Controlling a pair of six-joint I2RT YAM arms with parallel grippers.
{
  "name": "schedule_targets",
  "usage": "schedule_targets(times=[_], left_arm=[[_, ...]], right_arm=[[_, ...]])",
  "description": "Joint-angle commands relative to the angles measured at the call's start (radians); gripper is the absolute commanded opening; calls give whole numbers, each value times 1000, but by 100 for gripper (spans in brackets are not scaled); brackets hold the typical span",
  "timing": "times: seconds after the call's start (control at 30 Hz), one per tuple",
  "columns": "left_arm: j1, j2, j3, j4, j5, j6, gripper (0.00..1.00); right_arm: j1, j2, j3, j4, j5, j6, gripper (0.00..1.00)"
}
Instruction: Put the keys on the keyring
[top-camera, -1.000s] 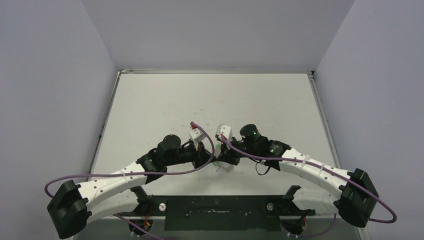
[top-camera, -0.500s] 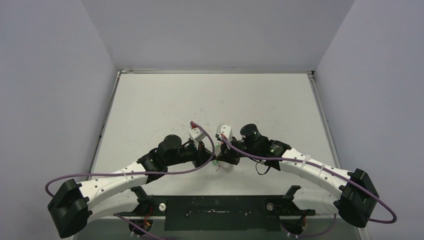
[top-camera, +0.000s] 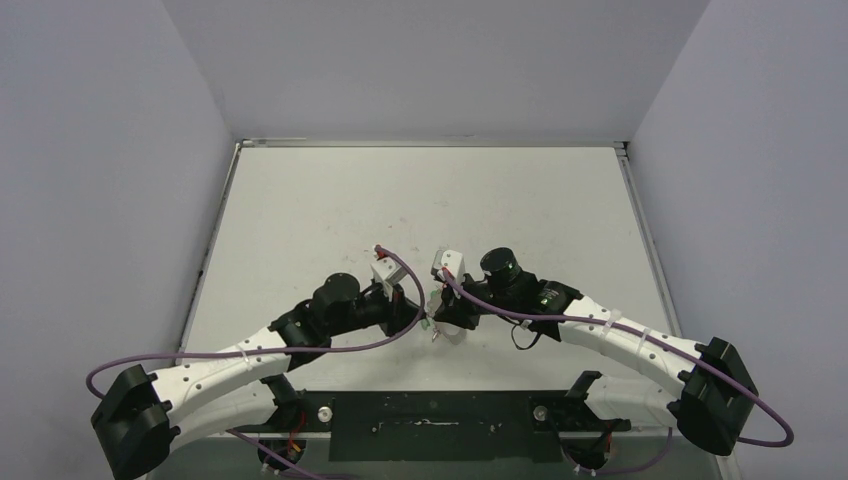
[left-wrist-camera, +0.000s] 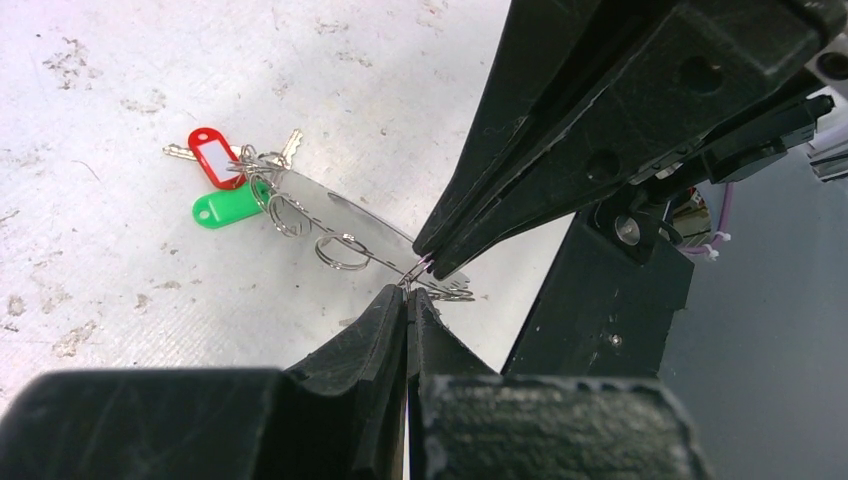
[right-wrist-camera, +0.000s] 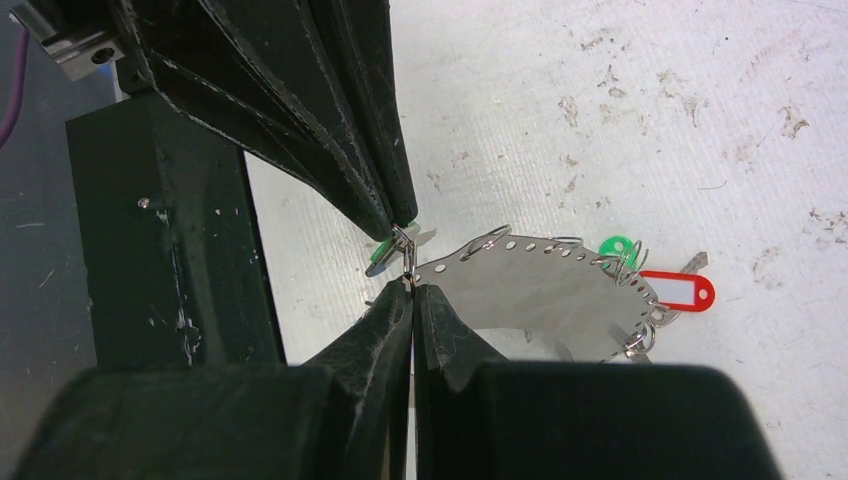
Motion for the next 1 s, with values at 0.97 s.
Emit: schedule_targets(times=[0.97], left_arm=[[-7,-295,-324,495,130,349,39]], right_arm=[[4,-113,-63,186,-139,-14,0]])
